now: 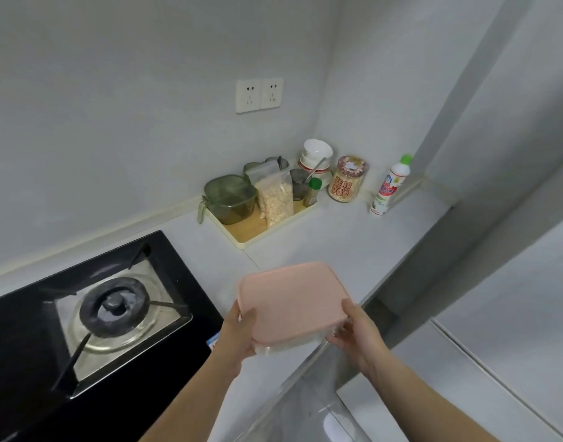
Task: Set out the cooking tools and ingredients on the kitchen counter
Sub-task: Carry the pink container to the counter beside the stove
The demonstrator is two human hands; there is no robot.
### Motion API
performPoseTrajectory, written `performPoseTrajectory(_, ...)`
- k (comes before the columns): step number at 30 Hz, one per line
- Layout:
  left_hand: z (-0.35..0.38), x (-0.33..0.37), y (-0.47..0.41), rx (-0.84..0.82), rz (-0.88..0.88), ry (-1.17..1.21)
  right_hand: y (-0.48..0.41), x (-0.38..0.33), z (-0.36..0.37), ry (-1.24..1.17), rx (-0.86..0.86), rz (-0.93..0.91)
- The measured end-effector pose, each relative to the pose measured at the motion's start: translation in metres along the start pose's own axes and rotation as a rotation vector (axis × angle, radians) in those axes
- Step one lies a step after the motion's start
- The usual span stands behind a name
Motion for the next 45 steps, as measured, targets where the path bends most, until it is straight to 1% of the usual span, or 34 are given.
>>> performPoseTrajectory(2,0.017,0.005,-0.017,0.033,-0.021,-0.039,-0.025,-0.006,-0.007,-0.029,0.044,0.009)
performPoseTrajectory(4,0.030,0.010,-0.034,0.071,-0.038,-0.063,-0.052,-0.013,-0.009,-0.009,0.062,0.008)
performPoseTrajectory(8,0.046,0.015,-0.067,0.134,-0.077,-0.148,-0.103,-0.034,-0.010,0.082,0.087,-0.007)
performPoseTrajectory(10,0.054,0.015,-0.081,0.161,-0.100,-0.139,-0.125,-0.045,-0.009,0.123,0.082,-0.028)
performPoseTrajectory(13,0.068,0.023,-0.100,0.192,-0.117,-0.073,-0.160,-0.070,-0.006,0.192,0.058,-0.073)
performPoseTrajectory(18,0.079,0.051,-0.134,0.276,-0.103,-0.007,-0.214,-0.102,0.020,0.243,-0.074,-0.095)
performPoseTrajectory(21,0.080,0.064,-0.150,0.322,-0.108,0.004,-0.235,-0.116,0.040,0.257,-0.091,-0.080)
performPoseTrajectory(23,0.079,0.069,-0.157,0.349,-0.115,-0.003,-0.246,-0.118,0.049,0.305,-0.103,-0.073)
performPoseTrajectory(25,0.076,0.074,-0.163,0.365,-0.122,-0.020,-0.256,-0.116,0.053,0.296,-0.105,-0.061)
performPoseTrajectory(28,0.071,0.083,-0.171,0.385,-0.135,-0.071,-0.263,-0.115,0.057,0.271,-0.083,-0.079)
performPoseTrajectory(33,0.066,0.093,-0.181,0.395,-0.170,-0.107,-0.265,-0.118,0.065,0.309,-0.092,-0.081)
performPoseTrajectory(36,0.063,0.094,-0.181,0.447,-0.188,-0.116,-0.267,-0.120,0.065,0.312,-0.093,-0.061)
performPoseTrajectory(39,0.062,0.084,-0.157,0.502,-0.187,-0.172,-0.258,-0.108,0.054,0.269,-0.073,0.035)
performPoseTrajectory(42,0.065,0.065,-0.118,0.481,-0.146,-0.072,-0.232,-0.082,0.041,0.205,-0.050,0.176)
performPoseTrajectory(43,0.065,0.060,-0.101,0.461,-0.119,-0.034,-0.217,-0.071,0.038,0.186,-0.069,0.228)
performPoseTrajectory(45,0.055,0.048,-0.059,0.457,-0.037,0.061,-0.173,-0.046,0.041,0.199,-0.181,0.309)
Point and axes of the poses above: each hand's wrist, its own y-axis away from the middle knuckle, its own z-axis out of the palm, x = y × z, the point moved 4 cm from there along -y, towards the middle knuckle, and after that the axes turned 10 degrees about -y, right-handed, at the moved point
